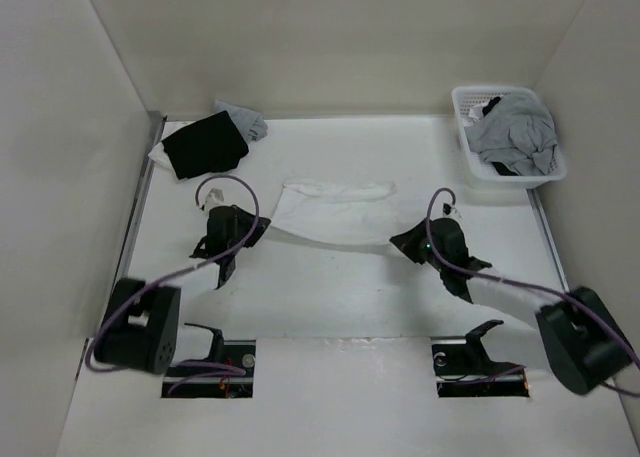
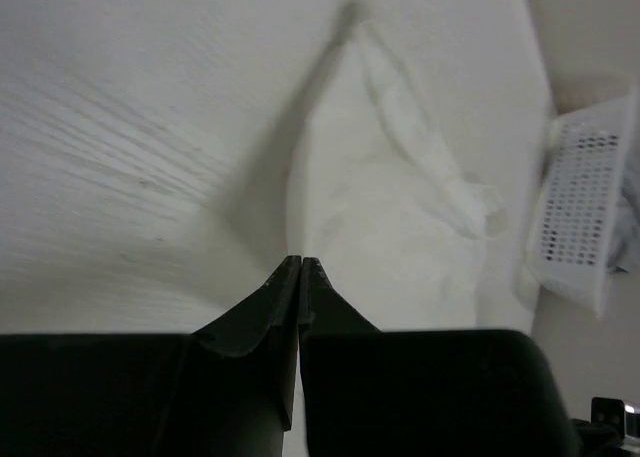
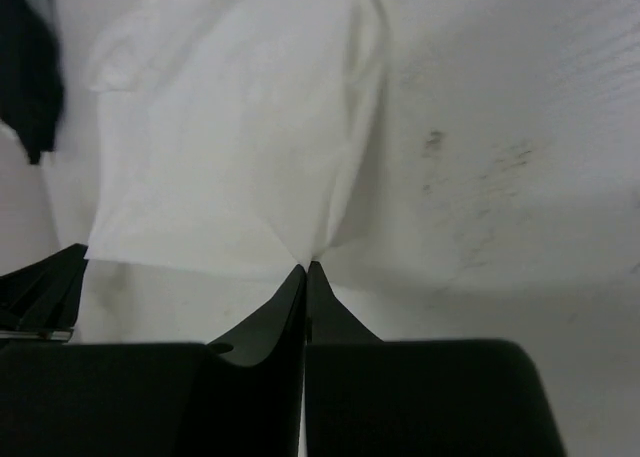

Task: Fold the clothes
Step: Fold the tank top

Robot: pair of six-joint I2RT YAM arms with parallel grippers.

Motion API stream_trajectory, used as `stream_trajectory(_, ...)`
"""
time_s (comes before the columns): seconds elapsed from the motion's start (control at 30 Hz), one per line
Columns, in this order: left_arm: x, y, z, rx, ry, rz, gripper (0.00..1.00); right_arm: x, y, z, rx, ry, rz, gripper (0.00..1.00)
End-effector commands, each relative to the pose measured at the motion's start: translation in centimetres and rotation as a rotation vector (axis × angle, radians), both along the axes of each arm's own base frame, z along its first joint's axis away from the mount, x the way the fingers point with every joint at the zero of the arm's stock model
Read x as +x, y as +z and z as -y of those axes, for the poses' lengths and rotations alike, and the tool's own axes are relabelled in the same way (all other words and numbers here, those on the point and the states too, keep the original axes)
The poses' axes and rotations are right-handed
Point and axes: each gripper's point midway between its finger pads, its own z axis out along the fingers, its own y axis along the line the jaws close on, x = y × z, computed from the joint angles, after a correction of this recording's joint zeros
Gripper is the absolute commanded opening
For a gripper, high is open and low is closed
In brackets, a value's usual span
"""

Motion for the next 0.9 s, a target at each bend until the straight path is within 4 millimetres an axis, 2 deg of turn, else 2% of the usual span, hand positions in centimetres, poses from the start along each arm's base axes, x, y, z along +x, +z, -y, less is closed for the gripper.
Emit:
stream_trajectory(0.0, -1.0, 7.6, 0.2, -0.018, -0.008, 0.187, 0.0, -2.1, 4.8, -0.6, -0.009, 0.052, 0.097, 0.0)
stream_trajectory(0.03, -1.7, 9.3, 0.0, -0.021, -0.006, 0.22, 0.0, -3.4, 6.9, -0.4, -0.019, 0.066, 0.128, 0.0)
stream_trajectory(0.17, -6.4, 17.0, -1.7, -0.006, 0.025, 0.372, 0.0, -8.1, 12.8, 1.0, -0.056, 0.112, 0.205, 0.01)
stream_trajectory(0.27, -9.9, 21.1, -2.4, 0.004, 0.014, 0.436, 0.0, -11.6, 16.9, 1.5, -0.042, 0.171, 0.24, 0.01)
stream_trajectory(0.37, -11.3, 22.2, -2.7, 0.021, 0.012, 0.437, 0.0, -13.7, 19.5, 0.9, -0.017, 0.232, 0.266, 0.02)
stream_trajectory(0.47, -10.6, 20.8, -2.5, 0.045, 0.011, 0.386, 0.0, -13.8, 19.7, -0.5, -0.053, 0.278, 0.281, 0.03)
stream_trajectory(0.53, -9.4, 19.6, -2.0, 0.058, 0.002, 0.354, 0.0, -12.3, 19.0, -1.2, -0.11, 0.277, 0.284, 0.03)
stream_trajectory(0.63, -7.0, 17.0, -1.4, 0.087, -0.004, 0.291, 0.0, -8.8, 17.1, -1.8, -0.151, 0.265, 0.275, 0.03)
stream_trajectory(0.7, -4.8, 15.1, -1.2, 0.12, -0.001, 0.25, 0.0, -5.9, 15.7, -2.0, -0.143, 0.262, 0.259, 0.03)
stream_trajectory(0.77, -2.6, 13.4, -0.7, 0.13, 0.0, 0.211, 0.0, -2.3, 13.8, -1.5, -0.131, 0.246, 0.225, 0.03)
stream_trajectory(0.87, 1.2, 11.2, -0.1, 0.15, 0.019, 0.172, 0.0, 2.8, 12.1, -0.9, -0.114, 0.212, 0.201, 0.03)
